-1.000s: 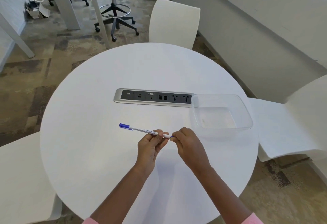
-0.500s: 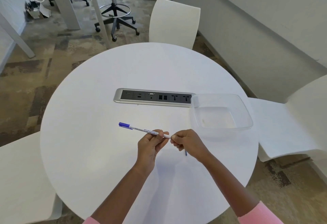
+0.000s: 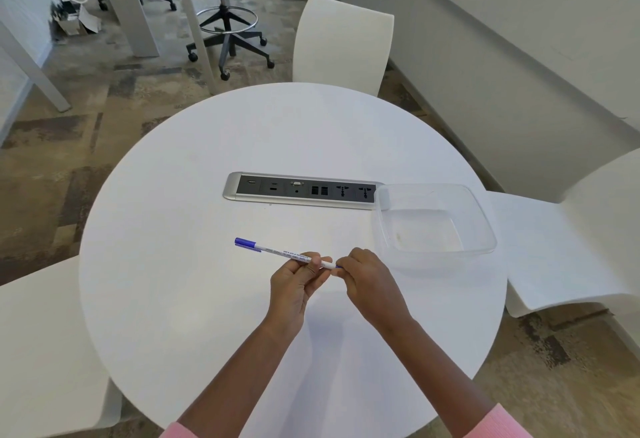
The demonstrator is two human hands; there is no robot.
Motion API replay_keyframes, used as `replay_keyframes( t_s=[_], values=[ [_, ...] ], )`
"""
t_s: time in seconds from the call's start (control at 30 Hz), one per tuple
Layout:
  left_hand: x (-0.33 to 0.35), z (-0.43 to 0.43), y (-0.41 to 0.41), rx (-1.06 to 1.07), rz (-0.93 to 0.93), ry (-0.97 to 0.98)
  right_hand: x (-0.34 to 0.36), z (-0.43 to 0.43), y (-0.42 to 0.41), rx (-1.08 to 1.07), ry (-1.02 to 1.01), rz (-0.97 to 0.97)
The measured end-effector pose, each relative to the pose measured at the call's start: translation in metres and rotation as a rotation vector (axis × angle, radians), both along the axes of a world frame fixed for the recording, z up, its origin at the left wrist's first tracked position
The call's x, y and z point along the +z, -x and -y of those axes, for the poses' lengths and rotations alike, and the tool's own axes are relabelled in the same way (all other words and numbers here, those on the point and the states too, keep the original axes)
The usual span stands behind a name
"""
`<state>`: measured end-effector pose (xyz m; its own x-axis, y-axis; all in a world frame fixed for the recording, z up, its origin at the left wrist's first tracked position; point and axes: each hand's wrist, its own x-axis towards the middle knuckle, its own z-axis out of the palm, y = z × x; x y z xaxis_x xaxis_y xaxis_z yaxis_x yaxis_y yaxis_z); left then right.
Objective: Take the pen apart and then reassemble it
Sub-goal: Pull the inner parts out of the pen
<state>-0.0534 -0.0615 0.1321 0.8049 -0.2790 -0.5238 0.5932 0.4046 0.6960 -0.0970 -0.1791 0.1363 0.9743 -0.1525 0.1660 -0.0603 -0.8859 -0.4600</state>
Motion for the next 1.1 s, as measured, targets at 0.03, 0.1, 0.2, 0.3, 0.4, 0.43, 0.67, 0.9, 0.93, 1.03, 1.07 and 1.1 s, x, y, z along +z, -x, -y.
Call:
replay_keyframes(
  t_s=[0.03,0.1,0.2,0.3,0.4,0.43,0.67,0.9,0.93,1.03,1.07,1.1],
  values=[
    [0.001,0.000,0.000,-0.007,0.006,-0.001,0.003,0.000,-0.001,-0.003,-0.034,-0.020],
    [0.001,-0.002,0.000,-0.027,0.027,0.001,0.008,0.000,-0.001,0.010,-0.139,-0.126],
    [0.002,-0.003,0.000,-0.047,0.045,0.004,0.016,0.004,-0.004,-0.030,-0.387,-0.293],
    [0.003,-0.003,0.000,-0.054,0.041,0.012,0.023,0.010,-0.008,-0.083,-0.674,-0.413],
    [0.005,-0.002,0.000,-0.068,0.043,0.013,0.025,0.013,-0.006,-0.118,-0.888,-0.443],
    [0.005,-0.002,0.001,-0.064,0.038,0.017,0.025,0.013,-0.004,-0.114,-0.871,-0.441],
    [0.005,-0.002,-0.001,-0.011,-0.005,0.011,0.009,0.001,0.008,-0.076,-0.278,-0.129],
    [0.007,-0.001,0.000,-0.019,-0.011,0.026,0.006,-0.001,0.006,-0.009,-0.039,0.014],
    [0.007,0.000,0.000,-0.021,-0.013,0.029,0.008,0.000,0.005,-0.009,-0.087,-0.009],
    [0.006,-0.001,-0.001,-0.031,-0.005,0.030,0.014,0.002,0.002,-0.034,-0.253,-0.171],
    [0.006,-0.002,-0.001,-0.039,0.003,0.028,0.016,0.003,0.002,-0.050,-0.324,-0.212],
    [0.006,-0.002,-0.001,-0.047,0.011,0.026,0.017,0.004,0.001,-0.073,-0.409,-0.251]
  ],
)
